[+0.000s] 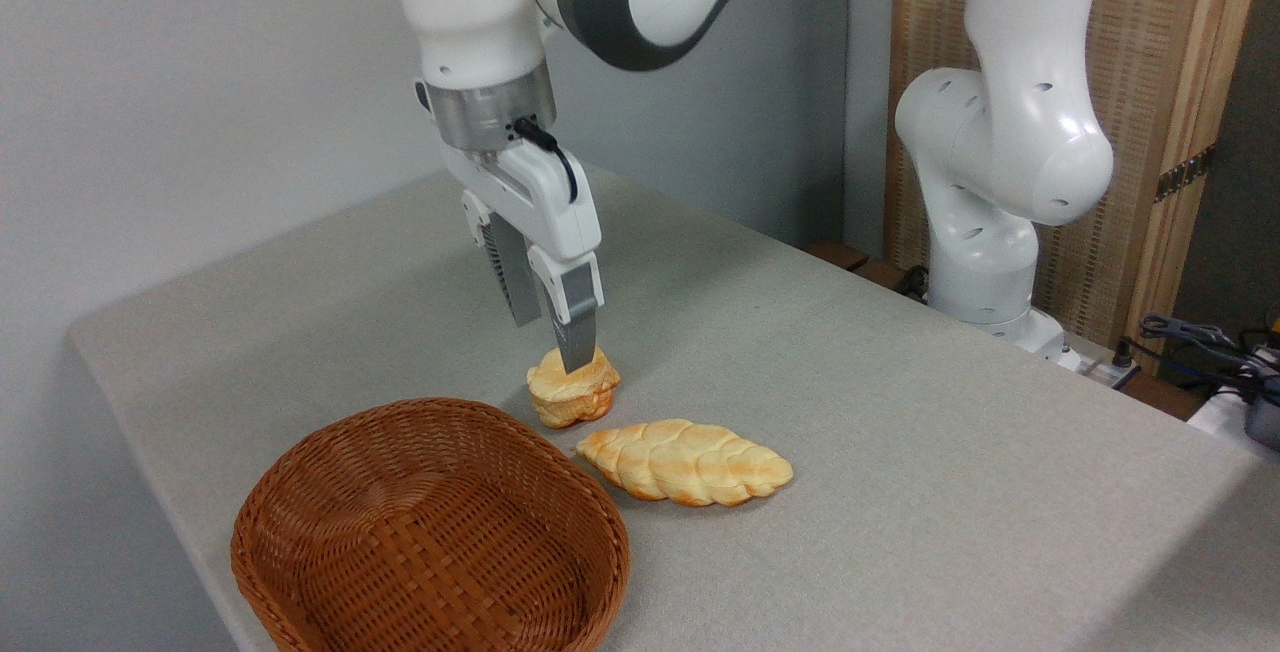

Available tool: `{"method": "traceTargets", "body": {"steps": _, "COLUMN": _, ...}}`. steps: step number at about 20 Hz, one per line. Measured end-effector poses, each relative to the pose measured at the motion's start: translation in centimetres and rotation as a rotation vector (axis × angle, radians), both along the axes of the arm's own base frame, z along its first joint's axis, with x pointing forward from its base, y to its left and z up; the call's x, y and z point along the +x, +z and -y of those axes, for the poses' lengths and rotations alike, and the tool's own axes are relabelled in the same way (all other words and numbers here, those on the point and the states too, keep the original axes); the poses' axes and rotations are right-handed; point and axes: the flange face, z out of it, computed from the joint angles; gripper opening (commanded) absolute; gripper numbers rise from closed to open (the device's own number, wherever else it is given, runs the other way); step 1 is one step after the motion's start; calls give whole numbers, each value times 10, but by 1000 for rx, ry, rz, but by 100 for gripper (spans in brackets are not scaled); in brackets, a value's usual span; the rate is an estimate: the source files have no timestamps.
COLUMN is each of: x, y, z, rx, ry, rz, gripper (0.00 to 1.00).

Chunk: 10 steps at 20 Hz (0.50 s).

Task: Put bread into the basket
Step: 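Lower the open gripper around the small golden bread roll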

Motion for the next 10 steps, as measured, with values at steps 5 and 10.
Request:
{"method": "traceTargets", "body": {"steps": 5, "x": -16, "y": -39, "z": 16, "rx": -2, "ry": -33, "rz": 11, "gripper": 100}}
{"method": "traceTargets", "body": {"steps": 10, "x": -24, "y": -57, "z": 24, "rx": -1, "ry": -51, "rz": 8, "gripper": 100}}
